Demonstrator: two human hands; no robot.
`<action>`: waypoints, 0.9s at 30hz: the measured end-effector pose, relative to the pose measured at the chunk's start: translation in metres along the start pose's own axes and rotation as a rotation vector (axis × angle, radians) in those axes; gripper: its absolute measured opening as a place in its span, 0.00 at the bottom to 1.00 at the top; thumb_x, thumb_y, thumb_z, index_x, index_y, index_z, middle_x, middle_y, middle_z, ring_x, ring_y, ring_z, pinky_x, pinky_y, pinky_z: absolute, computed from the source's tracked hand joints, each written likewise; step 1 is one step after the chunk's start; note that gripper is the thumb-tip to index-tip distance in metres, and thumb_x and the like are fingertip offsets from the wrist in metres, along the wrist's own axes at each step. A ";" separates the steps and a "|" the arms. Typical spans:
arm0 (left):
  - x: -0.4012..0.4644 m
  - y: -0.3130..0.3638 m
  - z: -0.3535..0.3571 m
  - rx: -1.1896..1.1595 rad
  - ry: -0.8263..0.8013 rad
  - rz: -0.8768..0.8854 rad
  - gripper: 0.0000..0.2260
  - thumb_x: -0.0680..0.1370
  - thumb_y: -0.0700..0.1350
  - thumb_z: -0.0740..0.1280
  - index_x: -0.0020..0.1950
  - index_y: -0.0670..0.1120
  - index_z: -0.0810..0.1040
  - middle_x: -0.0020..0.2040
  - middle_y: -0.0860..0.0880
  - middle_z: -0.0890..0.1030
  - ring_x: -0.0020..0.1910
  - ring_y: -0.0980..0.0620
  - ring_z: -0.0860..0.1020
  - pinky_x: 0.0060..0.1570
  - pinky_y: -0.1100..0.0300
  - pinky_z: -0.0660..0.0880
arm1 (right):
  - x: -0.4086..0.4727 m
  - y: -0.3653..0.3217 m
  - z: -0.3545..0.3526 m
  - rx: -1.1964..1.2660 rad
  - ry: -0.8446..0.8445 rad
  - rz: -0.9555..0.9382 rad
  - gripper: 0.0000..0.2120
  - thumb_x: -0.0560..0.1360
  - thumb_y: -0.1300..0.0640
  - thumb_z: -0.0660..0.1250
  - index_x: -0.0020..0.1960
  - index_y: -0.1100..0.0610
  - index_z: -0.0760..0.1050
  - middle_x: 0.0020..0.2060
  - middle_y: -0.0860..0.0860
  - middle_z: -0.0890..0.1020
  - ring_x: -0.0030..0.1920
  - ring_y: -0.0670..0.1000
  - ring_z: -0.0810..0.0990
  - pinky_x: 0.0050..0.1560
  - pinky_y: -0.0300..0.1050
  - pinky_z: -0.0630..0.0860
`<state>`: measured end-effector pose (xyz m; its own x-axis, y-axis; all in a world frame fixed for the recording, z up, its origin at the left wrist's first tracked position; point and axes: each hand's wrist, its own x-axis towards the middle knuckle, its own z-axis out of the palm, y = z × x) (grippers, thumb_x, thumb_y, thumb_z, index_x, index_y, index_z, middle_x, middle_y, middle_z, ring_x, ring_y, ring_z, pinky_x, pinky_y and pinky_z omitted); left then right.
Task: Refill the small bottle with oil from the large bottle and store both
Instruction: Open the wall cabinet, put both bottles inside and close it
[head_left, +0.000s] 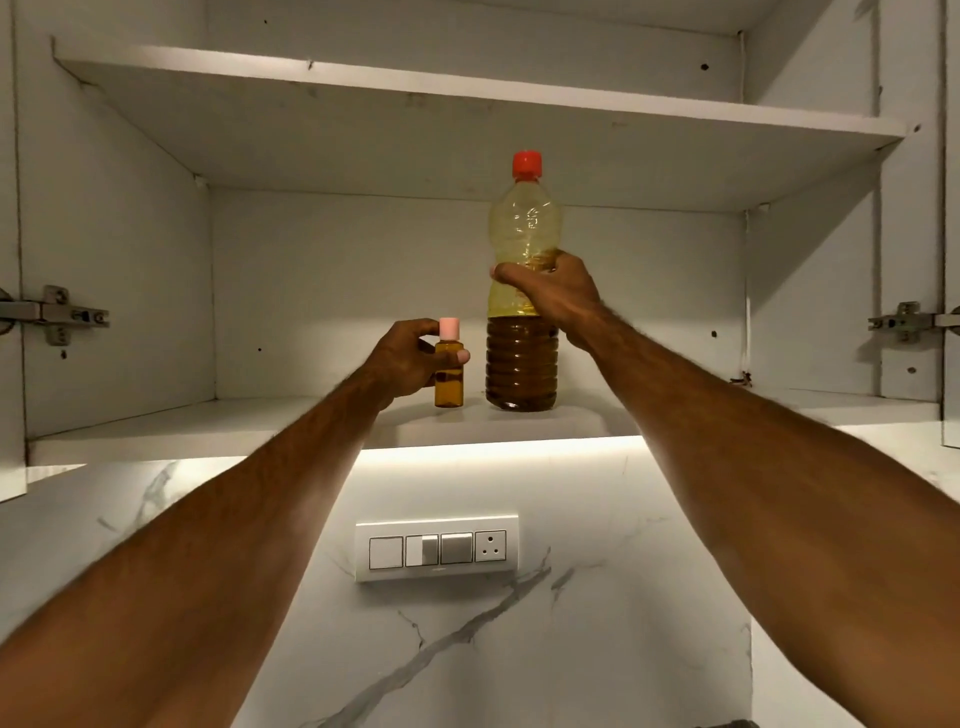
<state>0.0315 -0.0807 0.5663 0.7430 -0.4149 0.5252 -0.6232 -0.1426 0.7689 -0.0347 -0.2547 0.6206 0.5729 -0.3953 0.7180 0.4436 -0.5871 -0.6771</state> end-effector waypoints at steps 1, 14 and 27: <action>0.002 -0.002 0.000 0.000 0.002 -0.003 0.25 0.74 0.42 0.72 0.70 0.40 0.70 0.57 0.37 0.78 0.52 0.43 0.79 0.50 0.54 0.76 | 0.003 0.003 0.002 -0.004 0.001 0.003 0.27 0.66 0.43 0.75 0.60 0.54 0.75 0.52 0.51 0.81 0.50 0.52 0.81 0.48 0.47 0.80; 0.025 -0.022 0.004 0.018 0.004 -0.026 0.25 0.73 0.41 0.74 0.68 0.41 0.71 0.57 0.36 0.79 0.56 0.38 0.80 0.59 0.47 0.77 | 0.023 0.032 0.024 0.005 0.031 0.026 0.27 0.66 0.40 0.73 0.59 0.54 0.75 0.50 0.51 0.81 0.48 0.51 0.80 0.45 0.45 0.79; 0.015 -0.018 0.001 0.263 0.254 0.003 0.30 0.73 0.66 0.64 0.63 0.44 0.75 0.57 0.45 0.80 0.55 0.46 0.78 0.57 0.53 0.74 | -0.030 0.035 0.006 0.111 0.042 0.084 0.38 0.72 0.32 0.62 0.74 0.52 0.60 0.69 0.54 0.71 0.66 0.55 0.73 0.61 0.50 0.72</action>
<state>0.0536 -0.0847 0.5597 0.7576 -0.1838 0.6264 -0.6422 -0.3818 0.6647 -0.0322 -0.2595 0.5745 0.5832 -0.4701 0.6625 0.4703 -0.4696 -0.7472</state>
